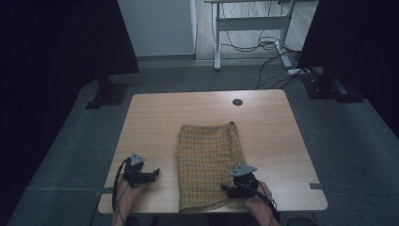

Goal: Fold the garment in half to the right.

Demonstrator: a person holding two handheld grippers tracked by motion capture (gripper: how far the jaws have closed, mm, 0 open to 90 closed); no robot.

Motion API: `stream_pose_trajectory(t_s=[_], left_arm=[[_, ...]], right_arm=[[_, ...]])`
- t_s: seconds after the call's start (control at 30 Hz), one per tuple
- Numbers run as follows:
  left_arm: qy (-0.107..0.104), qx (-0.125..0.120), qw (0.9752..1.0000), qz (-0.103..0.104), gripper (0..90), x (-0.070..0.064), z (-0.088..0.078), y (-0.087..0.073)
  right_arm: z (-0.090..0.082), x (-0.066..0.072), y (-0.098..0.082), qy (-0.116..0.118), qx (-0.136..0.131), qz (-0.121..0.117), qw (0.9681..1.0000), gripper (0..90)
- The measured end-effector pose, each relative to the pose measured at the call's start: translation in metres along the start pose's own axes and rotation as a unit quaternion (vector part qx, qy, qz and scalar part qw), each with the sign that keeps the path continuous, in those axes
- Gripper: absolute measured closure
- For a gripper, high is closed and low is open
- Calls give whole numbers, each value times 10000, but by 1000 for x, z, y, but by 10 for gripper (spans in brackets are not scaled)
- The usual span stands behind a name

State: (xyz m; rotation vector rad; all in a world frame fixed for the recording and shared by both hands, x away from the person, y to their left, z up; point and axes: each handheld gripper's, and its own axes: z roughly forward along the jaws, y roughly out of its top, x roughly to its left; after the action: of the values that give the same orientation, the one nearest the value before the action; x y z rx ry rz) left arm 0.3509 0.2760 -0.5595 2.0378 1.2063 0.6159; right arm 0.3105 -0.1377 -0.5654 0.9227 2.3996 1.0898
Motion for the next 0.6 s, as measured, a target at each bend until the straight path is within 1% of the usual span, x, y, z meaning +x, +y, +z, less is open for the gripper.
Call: stream_pose_trajectory(t_s=[0.07,0.1,0.13,0.17,0.23,0.3,0.37,0.47,0.53,0.6], left_arm=[[8,11,10000,-14,109,-1,0,0],[10,13,10000,-18,104,-1,1,0],[12,15,10000,-21,101,-1,1,0],[15,18,10000,-21,99,-1,1,0],[22,25,10000,-28,95,-1,1,1],[39,34,10000,-43,89,-2,1,1],[50,50,10000,-46,81,-2,1,1],[84,74,9999,-74,61,-2,2,1],[66,99,9999,-68,31,-3,3,1],[77,108,9999,-79,20,-4,3,1]], right_arm=[[-4,-1,1,53,-11,-24,10000,207],[-7,0,2,62,-67,0,10000,182],[-11,2,2,60,-146,-31,9999,184],[-15,3,1,43,-196,-99,9998,192],[-18,4,-1,-21,-157,-257,9995,219],[-15,1,-6,60,-49,-305,9995,225],[-10,-2,-10,88,-144,-219,9996,228],[-8,-2,-9,40,-112,-298,9995,230],[-7,-3,-9,63,-116,-272,9995,230],[-6,-5,-9,76,-109,-277,9995,229]])
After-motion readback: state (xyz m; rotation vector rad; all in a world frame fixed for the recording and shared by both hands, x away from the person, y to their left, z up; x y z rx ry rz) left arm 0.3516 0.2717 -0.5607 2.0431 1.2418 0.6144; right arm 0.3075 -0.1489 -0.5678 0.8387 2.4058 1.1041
